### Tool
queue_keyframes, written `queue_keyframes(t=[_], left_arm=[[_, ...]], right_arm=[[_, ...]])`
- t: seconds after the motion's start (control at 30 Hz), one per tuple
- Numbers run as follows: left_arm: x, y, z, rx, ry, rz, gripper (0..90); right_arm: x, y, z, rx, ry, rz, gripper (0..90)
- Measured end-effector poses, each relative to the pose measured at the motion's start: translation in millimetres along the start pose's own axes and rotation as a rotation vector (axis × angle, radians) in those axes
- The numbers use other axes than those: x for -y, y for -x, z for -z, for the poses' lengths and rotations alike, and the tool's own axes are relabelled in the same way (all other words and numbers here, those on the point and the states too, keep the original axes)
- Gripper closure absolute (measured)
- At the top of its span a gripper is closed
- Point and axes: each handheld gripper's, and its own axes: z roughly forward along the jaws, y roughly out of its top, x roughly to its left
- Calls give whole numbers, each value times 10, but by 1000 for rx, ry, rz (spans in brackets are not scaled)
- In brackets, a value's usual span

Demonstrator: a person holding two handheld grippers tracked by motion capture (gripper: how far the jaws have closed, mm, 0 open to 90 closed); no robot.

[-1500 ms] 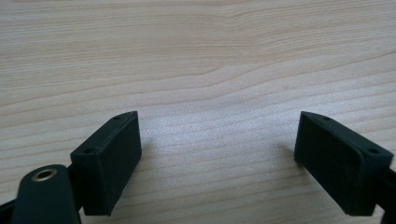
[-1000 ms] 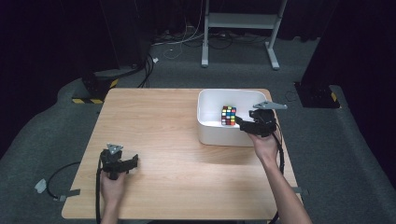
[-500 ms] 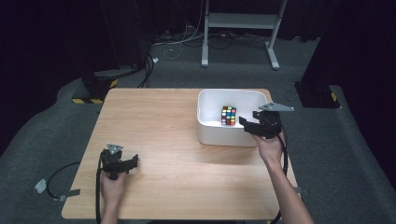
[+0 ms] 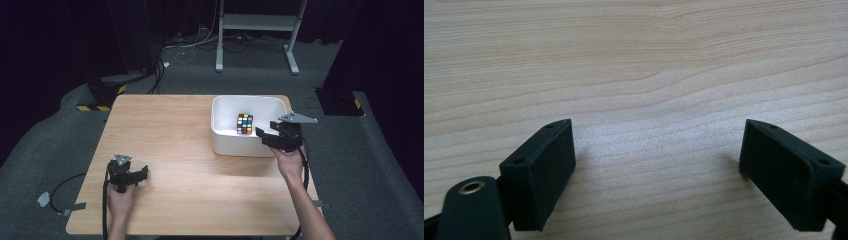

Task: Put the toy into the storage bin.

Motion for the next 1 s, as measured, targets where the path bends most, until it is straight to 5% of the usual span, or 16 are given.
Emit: queue_keyframes(t=[1.0], left_arm=[[1, 1, 0, 0, 0, 0, 149]], right_arm=[[185, -54, 316, -20, 55, 3, 363]])
